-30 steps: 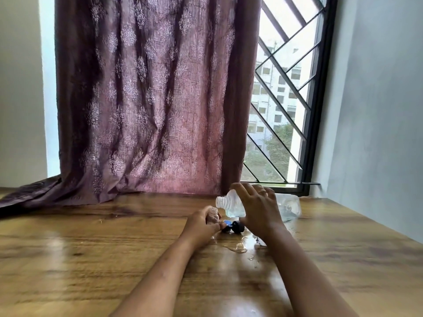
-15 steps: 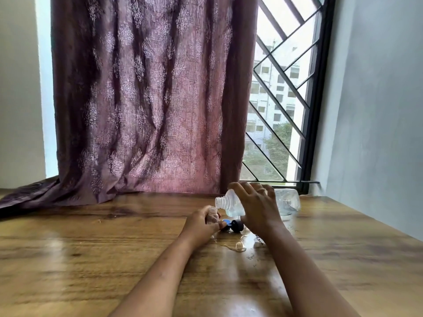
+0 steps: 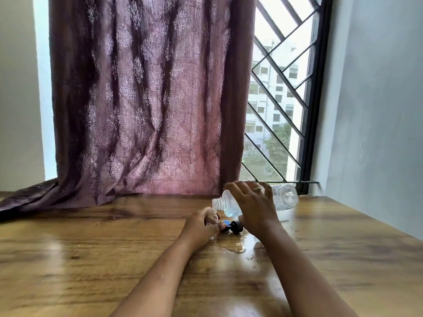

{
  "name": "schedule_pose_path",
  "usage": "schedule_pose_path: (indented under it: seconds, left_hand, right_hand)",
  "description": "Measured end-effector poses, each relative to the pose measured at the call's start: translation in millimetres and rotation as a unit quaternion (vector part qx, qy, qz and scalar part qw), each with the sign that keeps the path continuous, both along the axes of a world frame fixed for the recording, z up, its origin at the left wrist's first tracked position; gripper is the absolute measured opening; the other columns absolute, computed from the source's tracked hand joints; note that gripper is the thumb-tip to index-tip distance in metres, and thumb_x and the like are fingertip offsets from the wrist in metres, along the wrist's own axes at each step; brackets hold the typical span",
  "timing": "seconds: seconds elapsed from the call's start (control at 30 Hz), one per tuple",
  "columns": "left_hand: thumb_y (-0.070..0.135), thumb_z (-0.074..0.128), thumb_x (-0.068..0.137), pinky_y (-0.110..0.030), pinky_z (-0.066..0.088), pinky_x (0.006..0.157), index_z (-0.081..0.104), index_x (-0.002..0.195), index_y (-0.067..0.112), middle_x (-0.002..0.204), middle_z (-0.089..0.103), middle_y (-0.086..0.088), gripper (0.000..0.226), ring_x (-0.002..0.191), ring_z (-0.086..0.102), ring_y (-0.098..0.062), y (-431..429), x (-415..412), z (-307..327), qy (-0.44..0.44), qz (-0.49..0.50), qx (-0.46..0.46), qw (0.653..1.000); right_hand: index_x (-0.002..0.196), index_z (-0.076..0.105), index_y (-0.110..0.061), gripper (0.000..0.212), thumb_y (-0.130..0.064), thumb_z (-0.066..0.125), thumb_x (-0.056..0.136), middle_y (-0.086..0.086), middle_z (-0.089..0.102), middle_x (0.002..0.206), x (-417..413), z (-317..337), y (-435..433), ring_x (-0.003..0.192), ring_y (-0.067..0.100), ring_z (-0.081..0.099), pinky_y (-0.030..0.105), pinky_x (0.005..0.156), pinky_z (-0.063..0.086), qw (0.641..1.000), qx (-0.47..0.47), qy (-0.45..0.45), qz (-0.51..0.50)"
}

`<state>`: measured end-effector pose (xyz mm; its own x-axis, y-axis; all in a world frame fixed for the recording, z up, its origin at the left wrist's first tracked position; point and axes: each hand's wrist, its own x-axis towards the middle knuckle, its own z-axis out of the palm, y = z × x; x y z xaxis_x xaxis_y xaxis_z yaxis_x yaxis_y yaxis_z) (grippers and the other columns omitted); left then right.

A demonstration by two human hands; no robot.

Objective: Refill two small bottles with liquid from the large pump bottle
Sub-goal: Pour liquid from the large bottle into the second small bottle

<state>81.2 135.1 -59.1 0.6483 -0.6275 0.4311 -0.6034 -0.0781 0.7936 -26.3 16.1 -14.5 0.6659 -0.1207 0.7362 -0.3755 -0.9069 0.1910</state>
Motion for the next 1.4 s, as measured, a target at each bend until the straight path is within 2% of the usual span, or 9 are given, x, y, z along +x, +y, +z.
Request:
schedule_pose_path:
  seconds: [0.1,0.3,0.53,0.83,0.93,1.07,1.17,1.3,1.4]
  left_hand:
    - [0.024,0.073,0.077,-0.005,0.038,0.057,0.063,0.096,0.011,0.074,0.059,0.008,0.025,0.069,0.051,-0.005,0.0,-0.1,-0.1,-0.004,0.003,0.0,1.0]
    - [0.027,0.073,0.077,-0.022,0.043,0.07,0.063,0.096,0.013,0.076,0.06,0.007,0.025,0.075,0.054,-0.009,-0.2,-0.3,-0.1,-0.007,0.005,0.006,1.0]
    - [0.028,0.075,0.075,-0.029,0.045,0.069,0.061,0.091,0.015,0.064,0.056,0.01,0.024,0.058,0.049,-0.008,-1.4,1.7,-1.5,0.018,-0.009,0.007,1.0]
    - [0.024,0.074,0.076,-0.025,0.043,0.072,0.062,0.098,0.012,0.076,0.063,0.006,0.028,0.073,0.055,-0.011,-1.8,2.6,-1.7,0.013,-0.004,0.013,1.0]
    - [0.027,0.075,0.075,-0.021,0.042,0.07,0.061,0.105,0.012,0.079,0.065,0.004,0.037,0.073,0.055,-0.01,-2.6,3.8,-2.9,0.025,-0.005,0.007,1.0]
    - [0.024,0.074,0.076,-0.016,0.042,0.062,0.062,0.095,0.012,0.077,0.063,0.003,0.025,0.069,0.053,-0.01,-2.8,2.8,-2.1,0.018,-0.008,0.008,1.0]
    - [0.023,0.073,0.076,-0.008,0.039,0.059,0.063,0.097,0.012,0.079,0.064,0.003,0.026,0.071,0.054,-0.008,-3.0,3.1,-2.0,0.014,-0.002,0.01,1.0]
    - [0.025,0.073,0.076,-0.015,0.041,0.065,0.061,0.105,0.012,0.082,0.064,0.004,0.034,0.073,0.054,-0.008,-3.5,3.5,-1.7,0.021,0.0,0.016,1.0]
    - [0.023,0.073,0.076,-0.008,0.04,0.06,0.062,0.102,0.012,0.076,0.061,0.007,0.03,0.069,0.052,-0.006,-3.2,3.2,-1.7,0.021,0.003,0.017,1.0]
  right_hand:
    - [0.114,0.04,-0.037,0.092,-0.003,0.078,0.038,-0.014,0.057,0.117,-0.6,0.5,1.0,0.109,0.02,0.056,0.04,0.092,0.019,1.0,0.002,0.001,-0.001]
    - [0.114,0.038,-0.039,0.094,-0.002,0.078,0.037,-0.014,0.058,0.116,-0.8,0.8,1.7,0.108,0.021,0.058,0.041,0.093,0.018,1.0,-0.002,-0.005,-0.003]
    - [0.112,0.041,-0.038,0.094,-0.004,0.08,0.034,-0.014,0.059,0.113,-0.4,1.6,1.9,0.104,0.021,0.06,0.042,0.092,0.019,1.0,-0.016,-0.013,-0.001]
    - [0.111,0.043,-0.037,0.096,-0.005,0.081,0.029,-0.014,0.061,0.11,2.0,0.3,-0.5,0.102,0.02,0.061,0.043,0.091,0.021,0.999,-0.031,-0.025,-0.01]
    - [0.11,0.044,-0.036,0.097,-0.006,0.082,0.026,-0.014,0.061,0.109,2.3,0.3,-0.5,0.101,0.019,0.061,0.042,0.091,0.021,0.999,-0.037,-0.031,-0.01]
    - [0.108,0.044,-0.036,0.095,-0.005,0.081,0.026,-0.013,0.062,0.107,2.1,0.1,0.1,0.099,0.02,0.062,0.041,0.091,0.021,0.999,-0.038,-0.038,-0.006]
    - [0.108,0.043,-0.036,0.096,-0.005,0.081,0.026,-0.013,0.062,0.107,2.4,0.3,0.3,0.099,0.02,0.062,0.041,0.091,0.02,0.999,-0.036,-0.037,-0.007]
    - [0.109,0.043,-0.038,0.096,-0.007,0.083,0.026,-0.014,0.061,0.108,2.7,0.1,0.1,0.101,0.019,0.062,0.04,0.091,0.02,0.999,-0.028,-0.028,-0.01]
    - [0.109,0.043,-0.038,0.095,-0.007,0.082,0.029,-0.014,0.061,0.109,2.5,-0.2,0.3,0.101,0.019,0.061,0.041,0.091,0.02,0.999,-0.024,-0.023,-0.013]
